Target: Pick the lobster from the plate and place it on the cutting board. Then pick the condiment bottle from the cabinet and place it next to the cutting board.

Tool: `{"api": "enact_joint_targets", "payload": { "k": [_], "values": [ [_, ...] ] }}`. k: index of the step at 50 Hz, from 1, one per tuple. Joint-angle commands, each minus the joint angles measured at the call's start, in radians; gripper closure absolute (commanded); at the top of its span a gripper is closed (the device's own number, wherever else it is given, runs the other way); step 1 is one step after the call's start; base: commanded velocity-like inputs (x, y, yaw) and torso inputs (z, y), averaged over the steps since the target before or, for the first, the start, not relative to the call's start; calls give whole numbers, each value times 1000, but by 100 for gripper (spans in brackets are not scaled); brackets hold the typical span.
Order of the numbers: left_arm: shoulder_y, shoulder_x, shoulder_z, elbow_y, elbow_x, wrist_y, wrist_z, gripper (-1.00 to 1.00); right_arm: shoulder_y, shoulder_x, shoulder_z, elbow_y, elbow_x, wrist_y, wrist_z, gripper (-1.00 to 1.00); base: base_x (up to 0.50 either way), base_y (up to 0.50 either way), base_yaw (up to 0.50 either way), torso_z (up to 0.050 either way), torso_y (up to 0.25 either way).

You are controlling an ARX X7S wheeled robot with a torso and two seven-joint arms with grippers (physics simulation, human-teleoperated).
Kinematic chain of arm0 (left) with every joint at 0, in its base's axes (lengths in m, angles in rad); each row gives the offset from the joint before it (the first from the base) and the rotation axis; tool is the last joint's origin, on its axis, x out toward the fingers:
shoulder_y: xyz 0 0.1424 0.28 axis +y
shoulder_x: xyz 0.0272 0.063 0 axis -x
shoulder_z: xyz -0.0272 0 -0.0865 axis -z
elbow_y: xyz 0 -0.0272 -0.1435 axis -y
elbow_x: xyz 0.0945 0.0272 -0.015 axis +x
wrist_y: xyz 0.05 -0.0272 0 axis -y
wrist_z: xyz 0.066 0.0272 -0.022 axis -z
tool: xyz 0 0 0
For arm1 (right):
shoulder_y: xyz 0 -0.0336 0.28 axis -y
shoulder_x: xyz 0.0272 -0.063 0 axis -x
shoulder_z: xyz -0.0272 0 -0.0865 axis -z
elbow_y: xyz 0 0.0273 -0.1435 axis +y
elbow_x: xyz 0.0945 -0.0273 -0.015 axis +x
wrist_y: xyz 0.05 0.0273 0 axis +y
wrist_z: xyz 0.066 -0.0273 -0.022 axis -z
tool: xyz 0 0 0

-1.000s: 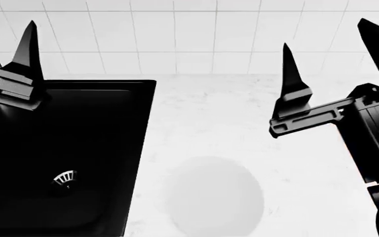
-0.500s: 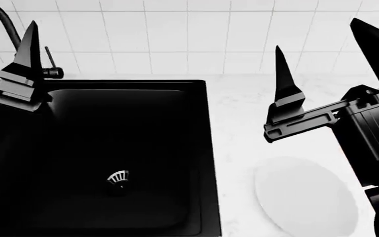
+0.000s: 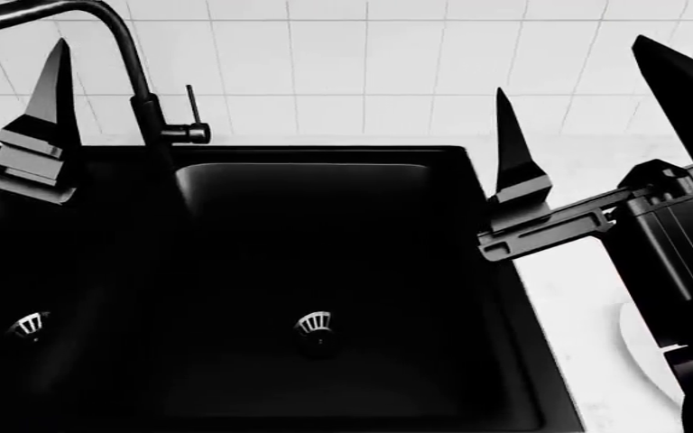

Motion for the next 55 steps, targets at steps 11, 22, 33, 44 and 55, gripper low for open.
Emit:
{"api": "enact_joint_targets", "payload": {
  "k": [11,22,33,44,55],
  "values": [
    [1,-5,3,0,-5,0,-1,-100,8,13,-3,-6,27,-10,14,-100,0,500,0,0,0],
    [1,-8,3,-1,-11,1,1,-100,38,6,23,4,72,-32,58,-100,0,378,0,0,0],
    [2,-7,1,-3,-22,4,6,-100,353,-46,-35,36,258,43,183,-100,0,0,0,0,0],
    [0,-6,-4,-3,-36,-4,1,-100,591,-88,-90,153,309,117,270,-100,0,0,0,0,0],
    [1,-8,-2,-5,-36,2,4,-100,623,-89,-113,179,291,140,277,-100,0,455,0,0,0]
  ]
}}
